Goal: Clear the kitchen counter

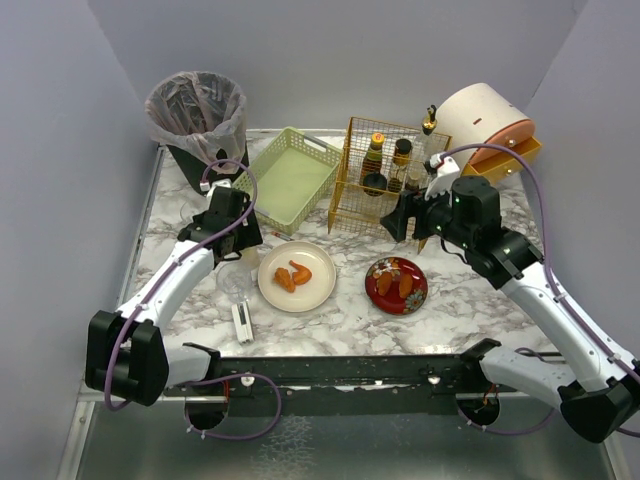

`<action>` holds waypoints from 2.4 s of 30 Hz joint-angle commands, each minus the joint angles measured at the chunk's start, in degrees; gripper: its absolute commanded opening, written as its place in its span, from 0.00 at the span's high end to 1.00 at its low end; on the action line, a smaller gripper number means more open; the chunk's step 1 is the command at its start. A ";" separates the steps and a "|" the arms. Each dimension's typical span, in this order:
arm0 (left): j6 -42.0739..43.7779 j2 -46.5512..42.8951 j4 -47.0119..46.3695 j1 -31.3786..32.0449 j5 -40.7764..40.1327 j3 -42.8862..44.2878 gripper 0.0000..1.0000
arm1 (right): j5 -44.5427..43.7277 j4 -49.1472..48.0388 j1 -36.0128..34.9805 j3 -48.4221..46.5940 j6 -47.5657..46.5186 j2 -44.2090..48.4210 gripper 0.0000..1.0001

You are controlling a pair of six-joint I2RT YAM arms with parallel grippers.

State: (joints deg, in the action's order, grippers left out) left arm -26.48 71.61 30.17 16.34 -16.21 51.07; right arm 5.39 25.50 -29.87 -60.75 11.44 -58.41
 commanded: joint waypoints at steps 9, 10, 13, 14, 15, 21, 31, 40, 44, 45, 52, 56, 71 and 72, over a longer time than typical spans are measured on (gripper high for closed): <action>-1.91 2.30 -0.08 -0.78 2.82 -1.17 0.24 | -3.48 -2.58 0.25 1.50 3.82 2.72 0.22; -1.91 2.62 -0.19 -0.78 2.84 -1.03 0.26 | -3.72 -2.57 0.25 1.67 3.99 2.91 0.22; -1.76 3.45 -0.20 -0.78 2.69 -0.65 0.33 | -4.26 -2.45 0.25 1.67 3.95 3.30 0.22; -1.67 3.58 -0.20 -0.78 2.60 -0.55 0.36 | -4.51 -2.26 0.25 1.60 3.82 3.38 0.22; -1.58 3.55 -0.16 -0.78 2.59 -0.45 0.38 | -4.71 -2.01 0.23 1.52 3.70 3.37 0.22; -0.54 2.41 1.07 -0.78 2.43 0.80 0.55 | -7.39 -1.30 0.25 1.75 3.53 4.66 0.22; 4.07 -1.30 7.73 -0.19 4.84 9.84 0.67 | -16.07 -2.42 0.25 2.93 6.82 7.13 0.22; 3.50 -0.47 13.69 6.96 4.21 20.87 0.72 | -32.59 2.87 0.30 7.74 14.28 5.61 0.23; 3.33 0.79 14.17 13.01 3.26 26.14 0.72 | -31.49 2.87 2.19 8.97 14.66 4.39 0.21; 3.50 1.27 14.02 14.49 3.31 27.17 0.72 | -29.60 2.48 3.79 9.32 14.44 4.43 0.21; 3.52 5.53 12.64 22.73 4.36 34.35 0.72 | -9.57 1.71 22.54 12.89 14.05 4.10 0.21; 3.76 10.13 11.01 26.69 5.28 38.28 0.73 | -5.00 1.81 27.02 14.61 14.41 4.81 0.21; 8.00 27.73 4.05 31.47 9.66 48.59 0.74 | 0.85 4.91 27.08 15.80 11.94 9.02 0.20; 8.40 28.54 3.75 31.40 9.25 49.14 0.74 | 0.85 5.13 27.08 15.89 11.79 9.29 0.20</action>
State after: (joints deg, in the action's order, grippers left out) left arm -20.45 97.97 37.52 47.64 -8.19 96.55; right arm 4.08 27.51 -2.98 -45.08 25.12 -50.48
